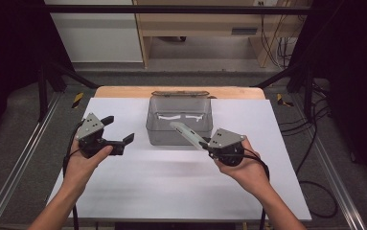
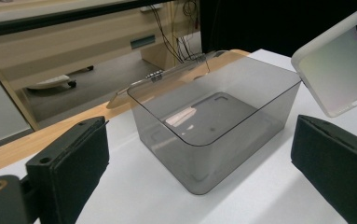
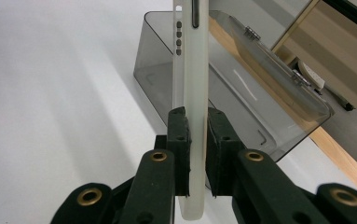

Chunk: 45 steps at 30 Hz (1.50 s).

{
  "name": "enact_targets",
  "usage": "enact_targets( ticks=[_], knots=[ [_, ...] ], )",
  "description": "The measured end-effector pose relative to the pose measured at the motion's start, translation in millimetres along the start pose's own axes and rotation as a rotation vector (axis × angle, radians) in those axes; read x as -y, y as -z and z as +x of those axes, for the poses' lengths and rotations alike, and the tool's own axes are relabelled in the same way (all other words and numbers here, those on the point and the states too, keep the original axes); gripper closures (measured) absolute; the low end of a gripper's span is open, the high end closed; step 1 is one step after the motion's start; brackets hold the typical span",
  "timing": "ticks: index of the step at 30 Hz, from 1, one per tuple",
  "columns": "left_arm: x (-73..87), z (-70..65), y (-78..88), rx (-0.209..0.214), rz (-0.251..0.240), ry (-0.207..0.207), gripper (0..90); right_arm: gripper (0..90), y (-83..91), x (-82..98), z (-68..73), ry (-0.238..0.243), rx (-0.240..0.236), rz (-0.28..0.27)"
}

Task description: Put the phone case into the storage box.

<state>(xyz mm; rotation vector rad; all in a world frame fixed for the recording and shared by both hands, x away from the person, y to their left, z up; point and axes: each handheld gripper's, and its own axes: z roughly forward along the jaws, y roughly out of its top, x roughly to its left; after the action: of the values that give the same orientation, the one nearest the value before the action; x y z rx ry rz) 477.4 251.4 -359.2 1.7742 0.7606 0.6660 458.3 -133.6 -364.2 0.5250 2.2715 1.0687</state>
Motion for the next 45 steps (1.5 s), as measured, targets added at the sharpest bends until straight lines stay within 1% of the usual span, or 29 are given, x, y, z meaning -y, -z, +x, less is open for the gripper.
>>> enact_targets(
  ticks=[1,2,4,5,10,13,15,16,17,19,22,23,24,25,27,29,30,31,32,33,34,35,37,38,40,42,43,45],
  knots=[
    [1.1,-0.4,0.9,-0.009,-0.007,0.001,4.6,81.5,0.3,0.1,0.0,-0.001,0.0,0.0],
    [1.1,-0.4,0.9,-0.009,-0.007,0.001,4.6,81.5,0.3,0.1,0.0,-0.001,0.0,0.0],
    [4.7,-2.5,2.9,-0.027,-0.028,0.006,4.6,81.5,0.6,0.4,0.5,-0.003,0.002,-0.001],
    [4.7,-2.5,2.9,-0.027,-0.028,0.006,4.6,81.5,0.5,0.5,0.6,-0.002,0.003,-0.002],
    [16.2,-9.6,4.9,-0.047,-0.052,0.003,4.7,81.5,0.2,-1.0,1.4,-0.014,0.004,-0.007],
    [25.7,-13.7,7.0,-0.056,-0.063,0.012,4.7,81.5,0.7,-3.1,1.3,-0.032,-0.001,-0.018],
    [32.0,-16.1,8.3,-0.064,-0.064,0.007,4.6,81.5,1.0,-4.7,0.8,-0.043,-0.002,-0.024],
    [32.0,-16.1,8.3,-0.064,-0.064,0.007,4.6,81.5,1.0,-5.6,0.4,-0.048,-0.002,-0.025],
    [38.6,-18.6,9.3,-0.074,-0.063,0.003,4.6,81.5,0.8,-6.5,0.1,-0.054,-0.001,-0.026],
    [45.3,-21.9,9.8,-0.086,-0.054,-0.018,4.5,81.5,0.3,-8.6,-0.8,-0.064,-0.001,-0.031],
    [57.9,-26.2,11.0,-0.095,-0.063,-0.009,4.6,81.5,-0.9,-12.2,-2.2,-0.086,0.002,-0.033],
    [57.9,-26.2,11.0,-0.095,-0.063,-0.009,4.5,81.5,-0.9,-12.2,-2.2,-0.086,0.002,-0.033],
    [62.4,-27.5,11.3,-0.097,-0.062,-0.008,4.5,81.5,-1.3,-13.5,-3.0,-0.091,0.003,-0.036],
    [71.1,-29.9,11.8,-0.105,-0.062,-0.01,4.5,81.5,-1.7,-16.4,-4.2,-0.108,0.005,-0.038],
    [79.0,-31.6,12.3,-0.118,-0.062,-0.017,4.6,81.5,-2.5,-19.5,-5.5,-0.12,0.009,-0.041],
    [83.6,-31.2,12.7,-0.116,-0.058,-0.01,4.6,81.5,-3.6,-22.4,-6.8,-0.135,0.012,-0.041],
    [83.6,-31.2,12.7,-0.116,-0.058,-0.01,4.6,81.5,-3.6,-22.4,-6.8,-0.135,0.012,-0.041],
    [84.9,-30.0,14.6,-0.121,-0.068,0.005,4.6,81.5,-5.7,-24.7,-8.0,-0.15,0.018,-0.04],
    [85.6,-29.3,15.6,-0.126,-0.07,0.007,4.6,81.5,-7.1,-25.6,-8.6,-0.158,0.021,-0.039],
    [85.6,-29.3,15.6,-0.126,-0.07,0.007,4.7,81.5,-7.1,-25.6,-8.6,-0.158,0.021,-0.039],
    [88.4,-28.5,16.9,-0.137,-0.068,0.0,4.7,81.5,-10.4,-27.1,-9.4,-0.18,0.025,-0.042],
    [90.1,-28.1,17.6,-0.145,-0.064,-0.005,4.7,81.5,-12.3,-27.9,-9.7,-0.189,0.03,-0.042],
    [91.7,-27.4,18.2,-0.147,-0.062,-0.003,4.8,81.5,-15.9,-29.4,-10.0,-0.207,0.031,-0.047],
    [92.9,-26.6,18.9,-0.15,-0.06,-0.003,4.8,81.5,-15.9,-29.4,-10.0,-0.207,0.031,-0.047],
    [95.2,-24.3,20.6,-0.161,-0.056,-0.014,4.7,81.5,-21.6,-31.6,-10.7,-0.234,0.039,-0.046],
    [95.9,-23.5,20.7,-0.16,-0.054,-0.011,4.7,81.5,-23.4,-32.2,-11.2,-0.243,0.04,-0.05],
    [97.1,-22.6,20.8,-0.159,-0.055,-0.003,4.6,81.5,-26.9,-33.3,-12.1,-0.264,0.048,-0.052],
    [97.8,-22.5,21.0,-0.158,-0.052,-0.001,4.6,81.5,-29.9,-34.2,-13.2,-0.283,0.058,-0.06]
  ],
)
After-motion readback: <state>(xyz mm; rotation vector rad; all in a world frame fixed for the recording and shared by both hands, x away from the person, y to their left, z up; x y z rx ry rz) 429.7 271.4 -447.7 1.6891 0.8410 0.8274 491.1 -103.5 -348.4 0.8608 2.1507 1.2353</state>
